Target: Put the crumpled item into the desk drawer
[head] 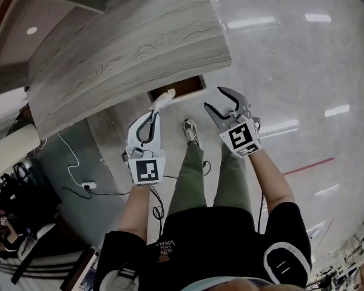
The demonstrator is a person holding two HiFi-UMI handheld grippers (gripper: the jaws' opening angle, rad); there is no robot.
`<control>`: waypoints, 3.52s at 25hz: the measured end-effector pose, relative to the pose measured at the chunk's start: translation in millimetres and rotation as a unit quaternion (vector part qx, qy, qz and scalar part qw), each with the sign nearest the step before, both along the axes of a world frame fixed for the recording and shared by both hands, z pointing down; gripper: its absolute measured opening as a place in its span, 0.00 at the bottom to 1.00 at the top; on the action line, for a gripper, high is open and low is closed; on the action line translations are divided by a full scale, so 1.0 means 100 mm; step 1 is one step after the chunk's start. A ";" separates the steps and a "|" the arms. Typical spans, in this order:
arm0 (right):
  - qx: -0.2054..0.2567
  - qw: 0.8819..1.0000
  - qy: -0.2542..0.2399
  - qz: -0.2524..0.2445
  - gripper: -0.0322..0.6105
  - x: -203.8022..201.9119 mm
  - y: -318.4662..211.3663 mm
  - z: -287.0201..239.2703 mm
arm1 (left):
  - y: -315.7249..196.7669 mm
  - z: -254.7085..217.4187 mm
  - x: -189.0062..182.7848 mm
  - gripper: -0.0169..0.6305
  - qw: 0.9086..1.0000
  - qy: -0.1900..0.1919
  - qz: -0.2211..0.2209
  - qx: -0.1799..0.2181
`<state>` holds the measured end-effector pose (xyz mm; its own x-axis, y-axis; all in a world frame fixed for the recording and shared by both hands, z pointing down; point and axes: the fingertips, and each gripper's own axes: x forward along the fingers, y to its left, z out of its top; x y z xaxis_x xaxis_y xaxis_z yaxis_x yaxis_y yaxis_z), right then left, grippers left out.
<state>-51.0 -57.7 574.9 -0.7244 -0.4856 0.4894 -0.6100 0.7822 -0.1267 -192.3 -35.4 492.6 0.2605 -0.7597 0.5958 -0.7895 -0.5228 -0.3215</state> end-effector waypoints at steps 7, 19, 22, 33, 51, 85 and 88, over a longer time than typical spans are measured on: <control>0.005 1.000 -0.004 -0.020 0.40 -0.13 -0.03 0.22 | -0.03 0.19 0.02 0.12 0.999 -0.047 0.021 -0.004; 0.011 0.998 -0.019 -0.056 0.40 -0.23 -0.07 0.40 | -0.20 0.49 0.14 0.12 0.993 -0.109 0.045 -0.021; 0.011 0.998 -0.019 -0.065 0.40 -0.28 -0.07 0.45 | -0.25 0.54 0.16 0.12 0.992 -0.116 0.045 -0.027; 0.008 0.998 -0.020 -0.063 0.40 -0.35 -0.15 0.56 | -0.43 0.71 0.05 0.12 0.989 -0.144 0.022 -0.034; 0.001 0.998 -0.015 -0.054 0.40 -0.36 -0.15 0.60 | -0.44 0.93 0.48 0.13 0.986 -0.080 0.108 -0.100; -0.003 0.999 -0.015 -0.042 0.40 -0.36 -0.16 0.55 | -0.03 0.49 0.27 0.22 0.982 -0.003 0.132 -0.133; -0.002 0.999 -0.013 -0.042 0.40 -0.37 -0.17 0.54 | -0.04 0.51 0.30 0.16 0.982 0.002 0.133 -0.137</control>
